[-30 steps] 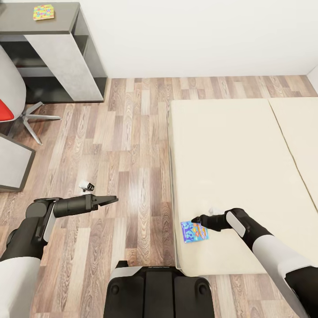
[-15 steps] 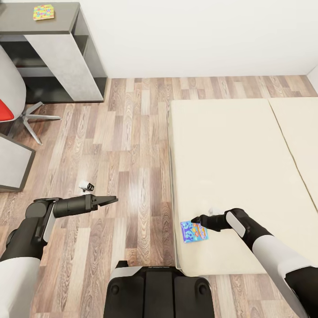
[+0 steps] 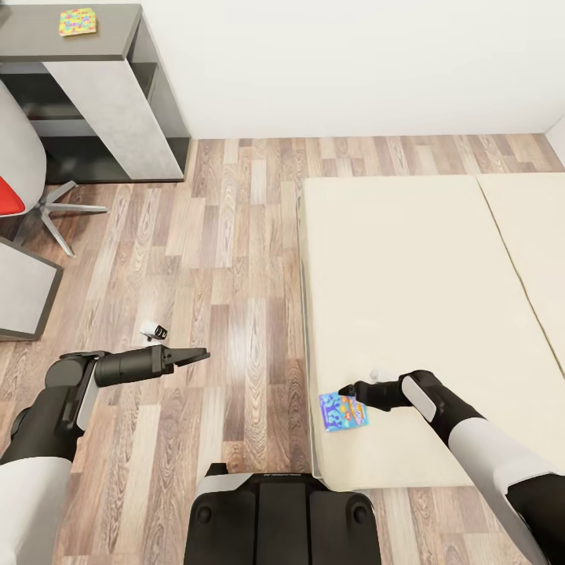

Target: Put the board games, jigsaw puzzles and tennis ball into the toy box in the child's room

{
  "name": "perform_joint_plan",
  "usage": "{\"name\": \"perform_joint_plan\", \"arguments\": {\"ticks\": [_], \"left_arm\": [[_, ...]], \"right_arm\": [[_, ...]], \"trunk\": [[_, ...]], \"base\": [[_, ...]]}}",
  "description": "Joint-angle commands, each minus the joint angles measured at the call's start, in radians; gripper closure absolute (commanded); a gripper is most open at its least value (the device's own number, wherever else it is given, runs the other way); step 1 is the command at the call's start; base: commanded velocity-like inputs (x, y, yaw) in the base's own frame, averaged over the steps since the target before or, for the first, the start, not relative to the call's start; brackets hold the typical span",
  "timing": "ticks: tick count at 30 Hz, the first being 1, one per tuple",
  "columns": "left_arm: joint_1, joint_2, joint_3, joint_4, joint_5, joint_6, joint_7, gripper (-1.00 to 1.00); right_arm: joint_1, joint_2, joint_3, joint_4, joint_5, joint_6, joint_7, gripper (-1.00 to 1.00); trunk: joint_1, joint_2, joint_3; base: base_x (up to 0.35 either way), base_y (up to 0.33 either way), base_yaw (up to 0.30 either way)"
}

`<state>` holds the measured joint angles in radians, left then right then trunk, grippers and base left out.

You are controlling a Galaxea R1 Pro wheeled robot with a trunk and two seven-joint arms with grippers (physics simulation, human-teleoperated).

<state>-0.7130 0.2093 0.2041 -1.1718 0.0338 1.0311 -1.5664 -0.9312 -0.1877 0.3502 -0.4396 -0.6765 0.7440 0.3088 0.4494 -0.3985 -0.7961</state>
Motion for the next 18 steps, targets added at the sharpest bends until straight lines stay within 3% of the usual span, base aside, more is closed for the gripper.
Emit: {"name": "perform_joint_plan", "arguments": {"ticks": [1, 18], "left_arm": [[0.000, 0.000, 0.000, 0.000, -0.001, 0.011, -0.004, -1.00], [0.001, 0.001, 0.000, 0.000, -0.002, 0.010, -0.004, -1.00]], "right_arm": [[0.000, -0.001, 0.004, -0.001, 0.004, 0.002, 0.009, -1.00], [0.000, -0.001, 0.004, -0.001, 0.004, 0.002, 0.031, -1.00]], "trunk": [[0.001, -0.002, -0.001], [0.001, -0.002, -0.001]], "base": [[0.000, 0.000, 0.000], [0.000, 0.000, 0.000]]}}
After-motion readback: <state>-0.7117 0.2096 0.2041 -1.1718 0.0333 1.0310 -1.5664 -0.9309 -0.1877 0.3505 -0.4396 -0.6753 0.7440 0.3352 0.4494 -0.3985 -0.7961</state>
